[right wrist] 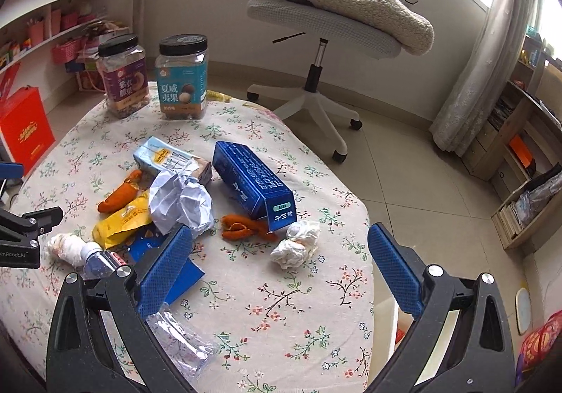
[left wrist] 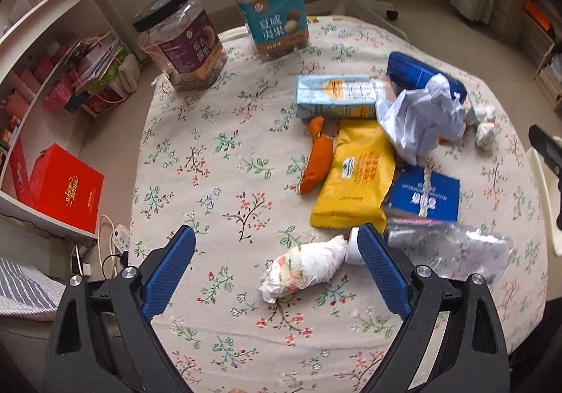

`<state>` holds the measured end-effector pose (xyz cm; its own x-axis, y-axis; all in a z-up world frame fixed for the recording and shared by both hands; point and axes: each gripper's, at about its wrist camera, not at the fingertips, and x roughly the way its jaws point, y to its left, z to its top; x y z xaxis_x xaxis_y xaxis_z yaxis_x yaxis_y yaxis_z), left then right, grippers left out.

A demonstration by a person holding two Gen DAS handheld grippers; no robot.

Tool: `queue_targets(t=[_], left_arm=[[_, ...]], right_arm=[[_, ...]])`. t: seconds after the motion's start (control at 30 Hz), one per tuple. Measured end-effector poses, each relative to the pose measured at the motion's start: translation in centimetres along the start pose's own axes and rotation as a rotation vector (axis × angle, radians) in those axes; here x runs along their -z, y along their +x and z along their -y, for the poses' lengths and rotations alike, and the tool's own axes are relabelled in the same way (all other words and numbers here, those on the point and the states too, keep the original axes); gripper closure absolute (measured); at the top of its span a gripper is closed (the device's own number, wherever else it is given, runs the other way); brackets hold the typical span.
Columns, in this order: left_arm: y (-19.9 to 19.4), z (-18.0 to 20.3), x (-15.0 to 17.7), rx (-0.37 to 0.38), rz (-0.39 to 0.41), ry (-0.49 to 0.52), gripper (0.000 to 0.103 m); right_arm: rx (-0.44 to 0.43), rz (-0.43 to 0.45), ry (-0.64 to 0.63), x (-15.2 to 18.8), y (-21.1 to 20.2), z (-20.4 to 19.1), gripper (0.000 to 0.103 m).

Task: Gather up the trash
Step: 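Grasp the tissue bundle with the left tool while the right tool grasps the plastic bottle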

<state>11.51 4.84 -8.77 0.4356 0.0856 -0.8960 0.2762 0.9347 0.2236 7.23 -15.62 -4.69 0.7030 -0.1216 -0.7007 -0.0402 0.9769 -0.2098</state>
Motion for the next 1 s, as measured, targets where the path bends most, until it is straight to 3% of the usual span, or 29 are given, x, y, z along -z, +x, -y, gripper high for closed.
queue_targets(t=[0.17, 0.33, 0.53, 0.6, 0.67, 0.87, 0.93, 1.0], left_arm=[[3.3, 0.6, 2.4, 0.027, -0.164, 0.224, 0.012], [5.3, 1.1, 3.0, 0.086, -0.182, 0.310, 0.012], [7.4, 2.5, 3.0, 0.120, -0.184, 0.413, 0.017], [7.3, 2.5, 2.9, 0.170, -0.154, 0.407, 0.024], [7.4, 2.1, 2.6, 0.275, -0.173, 0.360, 0.053], [6.7, 1.0, 3.3, 0.274, -0.150, 0.330, 0.056], [6.0, 0.4, 3.7, 0.259, -0.134, 0.303, 0.056], [5.2, -0.3, 3.9, 0.248, -0.114, 0.267, 0.056]], right_arm=[[-0.175, -0.046, -0.177, 0.2, 0.9, -2.5, 0.007], [-0.362, -0.157, -0.385, 1.8, 2.0, -5.7, 0.007], [-0.431, -0.299, -0.464, 3.6, 4.3, -7.6, 0.007], [-0.459, -0.325, -0.449, 3.7, 4.9, -7.8, 0.007], [-0.478, -0.341, -0.433, 3.6, 5.3, -8.1, 0.007], [-0.510, -0.393, -0.454, 4.3, 6.0, -9.7, 0.011], [-0.519, -0.427, -0.449, 4.6, 6.3, -10.0, 0.031], [-0.523, -0.442, -0.445, 4.8, 6.5, -10.4, 0.041]])
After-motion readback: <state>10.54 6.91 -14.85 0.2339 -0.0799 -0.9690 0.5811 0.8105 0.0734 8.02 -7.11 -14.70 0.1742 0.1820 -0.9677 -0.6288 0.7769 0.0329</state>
